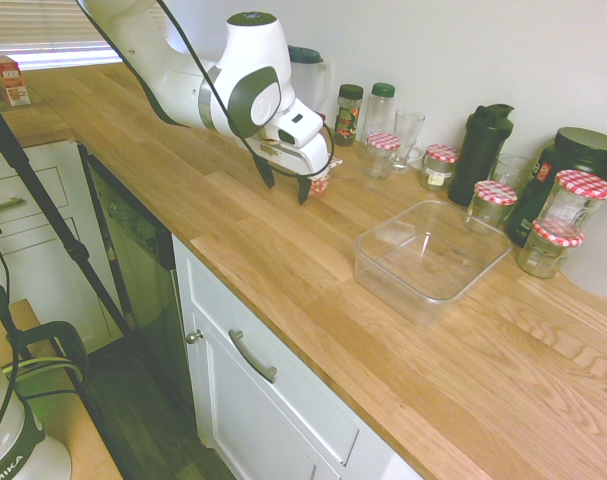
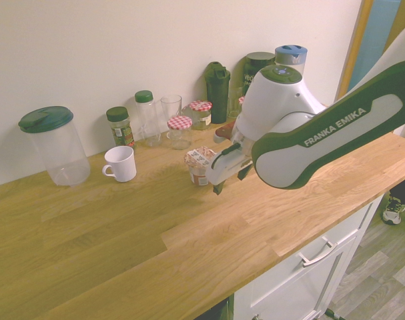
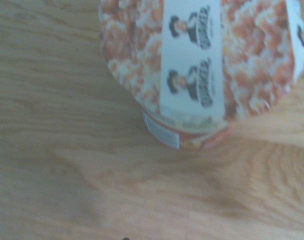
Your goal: Put the cereal into the container
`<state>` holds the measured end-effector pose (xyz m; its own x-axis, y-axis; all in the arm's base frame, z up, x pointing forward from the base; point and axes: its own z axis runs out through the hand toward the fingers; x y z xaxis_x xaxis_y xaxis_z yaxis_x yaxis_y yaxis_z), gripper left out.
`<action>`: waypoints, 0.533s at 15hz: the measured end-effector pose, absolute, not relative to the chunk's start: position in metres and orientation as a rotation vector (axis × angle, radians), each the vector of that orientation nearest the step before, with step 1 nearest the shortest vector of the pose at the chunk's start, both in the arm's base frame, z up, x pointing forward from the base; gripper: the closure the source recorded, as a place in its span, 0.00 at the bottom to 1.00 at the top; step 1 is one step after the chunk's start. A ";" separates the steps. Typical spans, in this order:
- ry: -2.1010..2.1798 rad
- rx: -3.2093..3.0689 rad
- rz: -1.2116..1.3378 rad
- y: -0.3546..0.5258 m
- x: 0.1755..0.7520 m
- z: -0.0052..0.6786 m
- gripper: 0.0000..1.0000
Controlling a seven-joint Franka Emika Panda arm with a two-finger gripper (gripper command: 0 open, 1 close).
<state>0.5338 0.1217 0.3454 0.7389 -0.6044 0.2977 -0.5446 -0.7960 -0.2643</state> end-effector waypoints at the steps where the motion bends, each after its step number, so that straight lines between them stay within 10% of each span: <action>1: 0.914 -2.774 -0.577 0.126 0.543 0.342 0.00; 8: 0.889 -2.751 -0.654 0.141 0.596 0.340 0.00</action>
